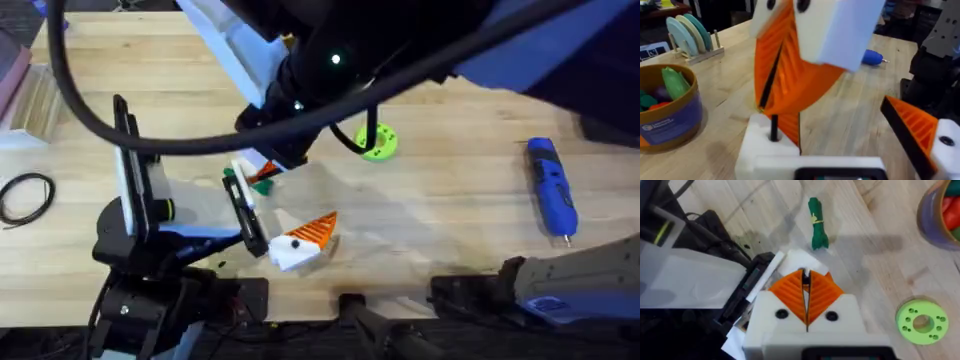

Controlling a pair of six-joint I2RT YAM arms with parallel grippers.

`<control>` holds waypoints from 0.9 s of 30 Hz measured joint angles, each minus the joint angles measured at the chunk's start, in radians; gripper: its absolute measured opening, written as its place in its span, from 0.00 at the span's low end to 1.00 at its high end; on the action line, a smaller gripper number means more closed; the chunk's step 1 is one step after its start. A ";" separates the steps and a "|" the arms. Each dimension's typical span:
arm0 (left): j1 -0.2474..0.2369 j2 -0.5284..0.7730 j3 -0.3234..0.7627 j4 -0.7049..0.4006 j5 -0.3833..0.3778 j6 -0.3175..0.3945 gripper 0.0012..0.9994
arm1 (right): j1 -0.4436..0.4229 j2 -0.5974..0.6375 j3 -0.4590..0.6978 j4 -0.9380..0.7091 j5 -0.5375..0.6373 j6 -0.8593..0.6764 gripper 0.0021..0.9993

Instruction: Pick up the gripper from the table and insert it into the empty holder that is missing its gripper. Then pick up a screw, insert it into the mounting hole, and use the screwdriver to tighten it. Finally, clean up the table by picking up the vegetable and placing it into the bucket.

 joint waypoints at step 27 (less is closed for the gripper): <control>0.000 0.001 0.000 -0.001 -0.001 -0.009 0.99 | 0.012 0.013 0.000 -0.006 0.027 0.000 0.00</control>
